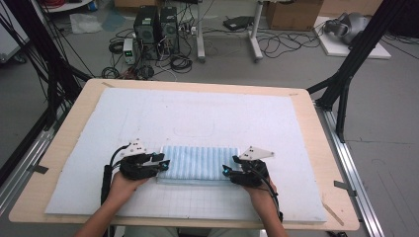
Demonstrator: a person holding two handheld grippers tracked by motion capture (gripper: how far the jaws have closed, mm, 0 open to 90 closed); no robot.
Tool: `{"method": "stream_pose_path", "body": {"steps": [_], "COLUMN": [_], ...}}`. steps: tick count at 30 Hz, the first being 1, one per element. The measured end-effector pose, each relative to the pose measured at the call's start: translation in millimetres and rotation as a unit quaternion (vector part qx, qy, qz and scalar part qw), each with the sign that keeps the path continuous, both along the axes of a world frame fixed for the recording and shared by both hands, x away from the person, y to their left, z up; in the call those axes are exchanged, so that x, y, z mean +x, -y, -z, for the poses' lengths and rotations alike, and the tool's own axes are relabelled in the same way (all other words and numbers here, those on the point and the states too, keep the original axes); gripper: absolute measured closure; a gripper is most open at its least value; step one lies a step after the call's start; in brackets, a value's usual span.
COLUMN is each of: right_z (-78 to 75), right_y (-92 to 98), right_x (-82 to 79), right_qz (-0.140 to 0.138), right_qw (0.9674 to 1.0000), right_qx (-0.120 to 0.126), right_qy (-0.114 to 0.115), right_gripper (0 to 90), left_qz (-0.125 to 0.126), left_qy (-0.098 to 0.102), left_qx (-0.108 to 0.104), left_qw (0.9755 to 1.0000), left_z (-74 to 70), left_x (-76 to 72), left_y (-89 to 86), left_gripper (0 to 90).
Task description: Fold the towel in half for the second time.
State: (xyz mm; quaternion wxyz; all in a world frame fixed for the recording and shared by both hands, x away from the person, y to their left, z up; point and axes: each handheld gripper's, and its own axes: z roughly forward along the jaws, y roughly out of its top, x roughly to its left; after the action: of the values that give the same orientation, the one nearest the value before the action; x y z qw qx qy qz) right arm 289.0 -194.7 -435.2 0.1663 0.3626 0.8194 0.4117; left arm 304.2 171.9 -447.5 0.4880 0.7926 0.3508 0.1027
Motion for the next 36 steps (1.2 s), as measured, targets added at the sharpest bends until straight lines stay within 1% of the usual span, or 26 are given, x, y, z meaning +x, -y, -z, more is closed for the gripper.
{"method": "stream_pose_path", "body": {"steps": [3,6,7,8,9,10,13,15,17,18,19,20,21,22,23,24,25,26,28,29,30,31,33,35,36], "right_z": [5.4,8.4,8.6,8.5,8.6,8.6,8.9,8.9,7.4,6.6,5.5,4.1,2.6,1.0,0.5,0.8,1.8,1.7,-0.3,-1.3,-2.0,-3.1,-5.2,-7.5,-9.1], "right_y": [-4.2,-5.8,-6.0,-6.1,-5.8,-5.3,-2.2,-1.0,0.8,2.6,5.3,7.8,10.8,14.3,16.9,18.3,20.1,22.8,26.7,29.2,32.5,36.2,43.4,49.7,52.0], "right_x": [-2.1,-5.6,-6.8,-8.5,-10.0,-11.6,-13.3,-12.9,-12.6,-12.3,-12.2,-13.5,-15.1,-16.9,-18.1,-19.1,-19.1,-19.3,-20.3,-21.3,-21.7,-22.6,-22.9,-21.5,-21.2], "right_qz": [-0.007,-0.014,-0.017,-0.021,-0.024,-0.024,-0.027,-0.030,-0.035,-0.038,-0.042,-0.040,-0.042,-0.047,-0.054,-0.055,-0.057,-0.061,-0.061,-0.059,-0.055,-0.050,-0.034,-0.014,-0.001], "right_qw": [0.9994,0.9989,0.9986,0.9984,0.9983,0.9983,0.9986,0.9986,0.9984,0.9984,0.9982,0.9985,0.9986,0.9984,0.9980,0.9975,0.9972,0.9966,0.9965,0.9968,0.9973,0.9977,0.9991,0.9995,0.9994], "right_qx": [-0.034,-0.045,-0.049,-0.052,-0.054,-0.054,-0.045,-0.042,-0.039,-0.034,-0.031,-0.026,-0.019,-0.013,-0.014,-0.022,-0.022,-0.016,-0.014,-0.016,-0.013,-0.005,0.008,0.027,0.034], "right_qy": [0.001,0.002,0.005,0.003,0.004,0.002,-0.008,-0.010,-0.020,-0.025,-0.028,-0.027,-0.025,-0.027,-0.030,-0.037,-0.043,-0.053,-0.054,-0.052,-0.047,-0.045,-0.025,-0.008,-0.002], "right_gripper": [43.5,41.3,40.7,40.5,40.2,40.1,39.6,38.9,37.6,36.7,36.8,39.3,47.5,58.3,62.8,62.9,62.9,62.5,59.6,55.5,52.4,50.9,44.6,40.9,38.6], "left_qz": [0.006,0.011,0.014,0.017,0.018,0.021,0.021,0.022,0.024,0.021,0.016,0.014,0.011,0.011,0.010,0.012,0.015,0.015,0.016,0.013,0.009,0.002,-0.010,-0.028,-0.036], "left_qy": [-0.002,-0.002,0.001,0.003,0.004,0.005,0.005,0.003,-0.001,-0.001,-0.001,-0.007,-0.009,-0.013,-0.016,-0.014,-0.012,-0.013,-0.012,-0.012,-0.004,0.003,0.022,0.047,0.060], "left_qx": [0.017,0.031,0.038,0.046,0.047,0.052,0.055,0.053,0.045,0.042,0.044,0.045,0.043,0.039,0.038,0.041,0.046,0.043,0.044,0.039,0.038,0.031,0.004,-0.027,-0.043], "left_qw": [0.9998,0.9995,0.9992,0.9988,0.9987,0.9984,0.9982,0.9984,0.9987,0.9989,0.9989,0.9989,0.9990,0.9991,0.9991,0.9990,0.9988,0.9989,0.9988,0.9991,0.9992,0.9995,0.9997,0.9981,0.9966], "left_z": [1.7,1.5,1.5,1.4,1.6,1.5,1.3,1.1,1.0,0.9,1.1,1.4,2.3,2.7,2.7,2.4,1.8,1.7,0.3,-0.7,-2.1,-3.8,-8.1,-13.7,-16.5], "left_x": [-2.8,-7.2,-9.2,-11.3,-13.4,-14.9,-17.2,-17.1,-15.3,-14.0,-12.5,-10.9,-9.6,-8.7,-8.3,-7.9,-7.8,-8.2,-8.6,-8.8,-8.5,-8.5,-7.9,-8.0,-8.4], "left_y": [1.9,1.9,1.3,0.3,-0.2,-1.5,-2.8,-3.3,-5.8,-8.0,-10.3,-13.3,-16.1,-18.1,-18.8,-19.0,-18.6,-17.8,-18.2,-18.9,-20.7,-22.8,-29.5,-36.3,-39.5], "left_gripper": [61.4,62.1,62.5,62.6,62.8,62.8,62.8,62.8,62.5,62.2,61.5,60.6,60.5,60.5,60.5,60.5,60.6,60.8,61.4,61.4,61.4,61.4,60.3,54.7,52.0]}}
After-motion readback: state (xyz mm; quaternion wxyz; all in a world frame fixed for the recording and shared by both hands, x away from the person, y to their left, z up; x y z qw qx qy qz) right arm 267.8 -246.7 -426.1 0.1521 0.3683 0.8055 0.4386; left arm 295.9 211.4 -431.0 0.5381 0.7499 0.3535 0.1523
